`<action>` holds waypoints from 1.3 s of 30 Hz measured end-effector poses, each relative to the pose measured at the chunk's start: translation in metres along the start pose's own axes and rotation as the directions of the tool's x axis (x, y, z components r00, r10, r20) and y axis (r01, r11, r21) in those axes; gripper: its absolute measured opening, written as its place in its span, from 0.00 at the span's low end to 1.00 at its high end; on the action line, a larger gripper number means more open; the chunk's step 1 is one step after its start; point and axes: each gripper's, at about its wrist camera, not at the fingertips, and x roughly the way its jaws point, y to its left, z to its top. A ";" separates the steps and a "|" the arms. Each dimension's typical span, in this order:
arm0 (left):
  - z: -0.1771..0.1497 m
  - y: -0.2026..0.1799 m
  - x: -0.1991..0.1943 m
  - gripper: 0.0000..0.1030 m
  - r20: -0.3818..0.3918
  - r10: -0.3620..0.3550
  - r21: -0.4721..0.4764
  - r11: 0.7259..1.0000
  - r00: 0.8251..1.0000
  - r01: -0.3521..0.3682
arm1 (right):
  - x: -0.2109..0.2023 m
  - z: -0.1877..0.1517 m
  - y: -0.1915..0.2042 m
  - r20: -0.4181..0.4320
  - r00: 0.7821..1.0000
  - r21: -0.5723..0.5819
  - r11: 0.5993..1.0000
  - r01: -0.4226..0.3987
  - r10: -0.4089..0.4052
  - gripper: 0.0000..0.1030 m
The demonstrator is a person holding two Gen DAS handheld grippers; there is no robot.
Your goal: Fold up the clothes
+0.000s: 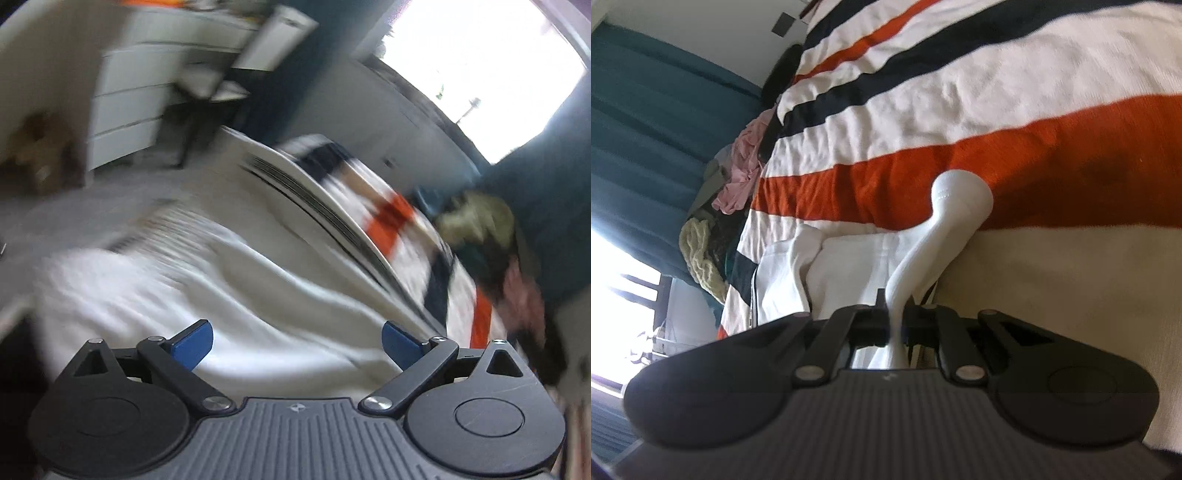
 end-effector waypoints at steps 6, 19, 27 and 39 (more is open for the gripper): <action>0.024 0.111 -0.041 0.97 -0.017 0.003 -0.275 0.961 1.000 -0.008 | 0.000 -0.003 0.003 0.005 1.000 -0.004 1.000 0.018 -0.018 0.09; -0.017 0.144 0.007 0.75 -0.102 -0.265 -0.344 0.914 0.959 0.216 | -0.006 -0.005 0.003 0.016 0.999 -0.020 0.999 0.031 -0.031 0.09; -0.016 0.102 -0.016 0.08 0.004 -0.188 -0.185 0.965 0.982 0.185 | -0.027 0.000 0.018 0.119 0.990 -0.066 0.995 -0.074 0.082 0.07; 0.018 -0.032 -0.029 0.08 0.438 -0.101 -0.362 0.890 0.893 0.279 | -0.006 0.031 0.138 0.273 0.956 -0.288 0.957 -0.028 0.110 0.07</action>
